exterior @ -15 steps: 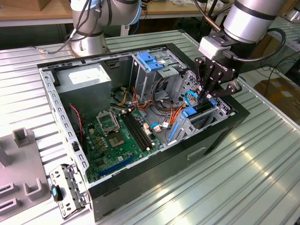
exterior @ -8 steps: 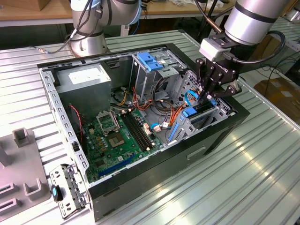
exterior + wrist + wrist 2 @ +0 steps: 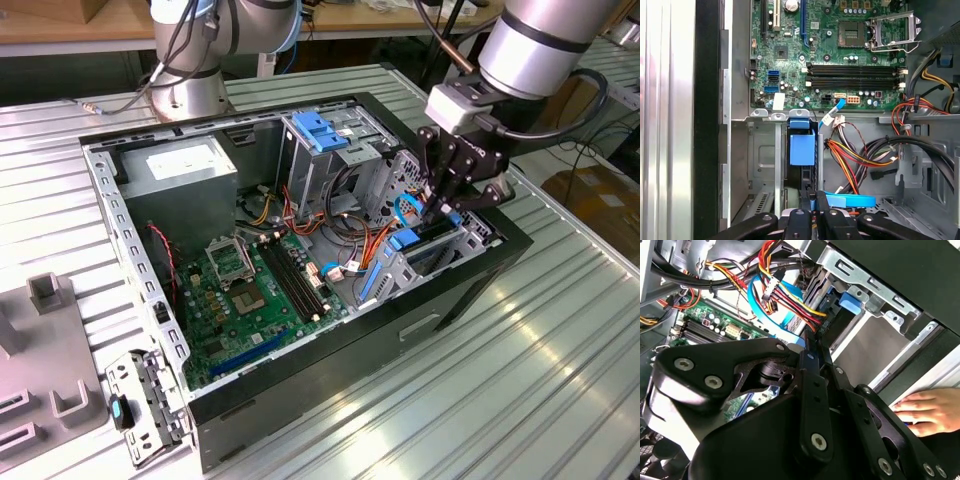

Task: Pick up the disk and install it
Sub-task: 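Insert the second disk wire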

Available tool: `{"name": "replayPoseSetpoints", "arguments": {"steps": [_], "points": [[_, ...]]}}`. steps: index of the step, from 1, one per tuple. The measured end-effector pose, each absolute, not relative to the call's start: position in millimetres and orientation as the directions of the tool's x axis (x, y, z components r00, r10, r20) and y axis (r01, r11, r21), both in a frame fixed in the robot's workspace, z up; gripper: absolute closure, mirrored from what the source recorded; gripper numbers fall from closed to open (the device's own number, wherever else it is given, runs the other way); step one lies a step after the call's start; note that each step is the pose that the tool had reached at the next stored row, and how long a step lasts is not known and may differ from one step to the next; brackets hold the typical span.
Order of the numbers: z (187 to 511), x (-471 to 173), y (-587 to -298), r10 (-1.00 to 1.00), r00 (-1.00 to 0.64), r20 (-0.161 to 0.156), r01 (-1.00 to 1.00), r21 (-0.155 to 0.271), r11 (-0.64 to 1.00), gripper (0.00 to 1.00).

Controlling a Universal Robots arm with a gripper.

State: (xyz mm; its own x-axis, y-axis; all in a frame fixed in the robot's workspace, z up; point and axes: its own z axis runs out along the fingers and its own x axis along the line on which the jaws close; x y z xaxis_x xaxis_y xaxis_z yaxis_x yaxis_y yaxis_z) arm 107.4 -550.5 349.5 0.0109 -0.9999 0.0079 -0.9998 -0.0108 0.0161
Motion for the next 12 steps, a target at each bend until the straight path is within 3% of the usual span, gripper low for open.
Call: {"name": "replayPoseSetpoints", "arguments": {"steps": [12], "points": [[346.8,107.4,-551.0,-1.0,0.011,0.005,-1.0,0.016,-0.011,0.84]]}}
